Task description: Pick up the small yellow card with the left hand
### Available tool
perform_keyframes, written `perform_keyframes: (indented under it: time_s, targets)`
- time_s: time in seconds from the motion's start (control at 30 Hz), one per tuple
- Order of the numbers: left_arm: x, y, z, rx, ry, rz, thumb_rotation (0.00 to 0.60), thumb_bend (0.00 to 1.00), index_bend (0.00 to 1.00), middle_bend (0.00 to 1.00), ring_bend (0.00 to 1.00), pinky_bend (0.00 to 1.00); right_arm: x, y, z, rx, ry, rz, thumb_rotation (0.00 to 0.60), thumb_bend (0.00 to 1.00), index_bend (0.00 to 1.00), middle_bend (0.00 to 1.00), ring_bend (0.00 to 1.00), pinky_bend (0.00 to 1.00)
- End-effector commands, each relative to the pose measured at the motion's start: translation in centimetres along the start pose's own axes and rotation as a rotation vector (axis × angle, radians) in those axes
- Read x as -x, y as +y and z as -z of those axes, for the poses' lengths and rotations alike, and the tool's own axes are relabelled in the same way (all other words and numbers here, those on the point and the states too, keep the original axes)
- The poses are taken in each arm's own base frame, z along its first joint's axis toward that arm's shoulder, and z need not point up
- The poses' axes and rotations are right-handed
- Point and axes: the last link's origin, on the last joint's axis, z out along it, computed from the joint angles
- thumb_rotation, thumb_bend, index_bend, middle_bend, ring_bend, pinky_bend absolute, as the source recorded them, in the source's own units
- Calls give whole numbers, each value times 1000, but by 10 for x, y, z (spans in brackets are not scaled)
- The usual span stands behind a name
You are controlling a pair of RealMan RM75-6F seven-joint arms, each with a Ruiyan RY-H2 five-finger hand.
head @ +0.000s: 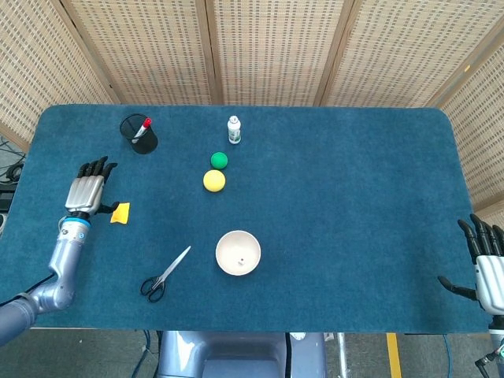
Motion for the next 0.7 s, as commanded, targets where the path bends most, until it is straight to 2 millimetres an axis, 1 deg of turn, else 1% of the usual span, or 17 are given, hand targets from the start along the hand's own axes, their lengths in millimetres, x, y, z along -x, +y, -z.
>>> perform_keyframes:
  time_s: [0.03, 0.13, 0.17, 0.27, 0.43, 0.7]
  targets:
    - [-1, -10, 13, 9, -62, -42, 600, 291, 158, 0, 0, 0, -1, 0, 0, 1, 3, -1, 600, 0, 0, 0, 0, 0]
    - [5, -16, 23, 22, -116, -81, 600, 309, 268, 0, 0, 0, -1, 0, 0, 2, 3, -2, 600, 0, 0, 0, 0, 0]
    - [7, -17, 26, 22, -124, -87, 600, 316, 312, 0, 0, 0, -1, 0, 0, 2, 2, -2, 600, 0, 0, 0, 0, 0]
    - [13, -22, 31, 21, -141, -100, 600, 330, 404, 0, 0, 0, 0, 0, 0, 0, 0, -3, 600, 0, 0, 0, 0, 0]
    - [25, -26, 31, 17, -149, -102, 600, 332, 409, 0, 0, 0, 0, 0, 0, -1, -1, -3, 600, 0, 0, 0, 0, 0]
    - [39, -25, 29, 31, -130, -96, 600, 329, 410, 0, 0, 0, 1, 0, 0, -2, -6, -3, 600, 0, 0, 0, 0, 0]
